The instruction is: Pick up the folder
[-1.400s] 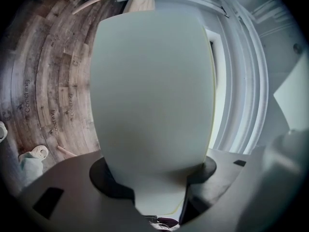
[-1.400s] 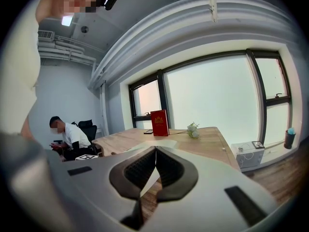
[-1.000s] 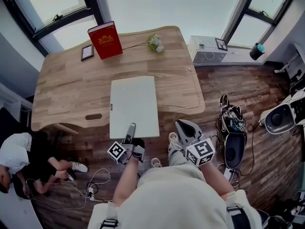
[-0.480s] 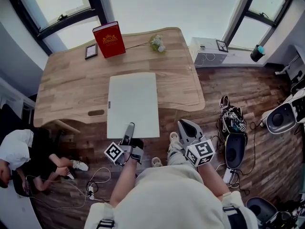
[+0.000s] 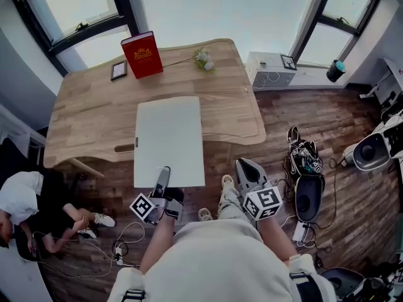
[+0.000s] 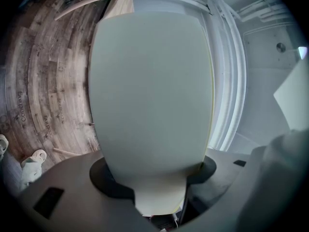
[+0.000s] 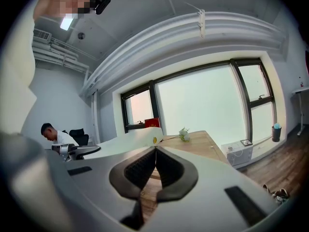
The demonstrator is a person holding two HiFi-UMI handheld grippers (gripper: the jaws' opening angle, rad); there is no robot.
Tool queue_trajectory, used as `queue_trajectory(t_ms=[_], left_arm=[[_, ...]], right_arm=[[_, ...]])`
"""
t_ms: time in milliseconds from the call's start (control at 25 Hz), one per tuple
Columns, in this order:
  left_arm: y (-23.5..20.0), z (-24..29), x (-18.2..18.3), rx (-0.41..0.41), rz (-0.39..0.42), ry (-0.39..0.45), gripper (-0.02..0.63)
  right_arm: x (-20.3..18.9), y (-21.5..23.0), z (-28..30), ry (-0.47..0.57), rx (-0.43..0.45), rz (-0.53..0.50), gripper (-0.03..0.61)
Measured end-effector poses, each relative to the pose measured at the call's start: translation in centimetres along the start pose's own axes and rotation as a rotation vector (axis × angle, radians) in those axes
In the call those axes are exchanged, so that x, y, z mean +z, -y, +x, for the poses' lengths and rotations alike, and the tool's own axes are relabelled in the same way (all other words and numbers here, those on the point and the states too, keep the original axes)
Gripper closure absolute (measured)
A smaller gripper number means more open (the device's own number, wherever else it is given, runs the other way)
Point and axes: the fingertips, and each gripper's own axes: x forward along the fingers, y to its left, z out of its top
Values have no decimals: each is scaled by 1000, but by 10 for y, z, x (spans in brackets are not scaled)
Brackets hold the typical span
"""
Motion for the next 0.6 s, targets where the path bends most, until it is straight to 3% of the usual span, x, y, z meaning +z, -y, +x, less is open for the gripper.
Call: queue_trajectory(t_ms=[600], left_arm=[[18,-27,-1,-12,12,-18,328]], right_arm=[[1,-12,-11,19,6,-8,558]])
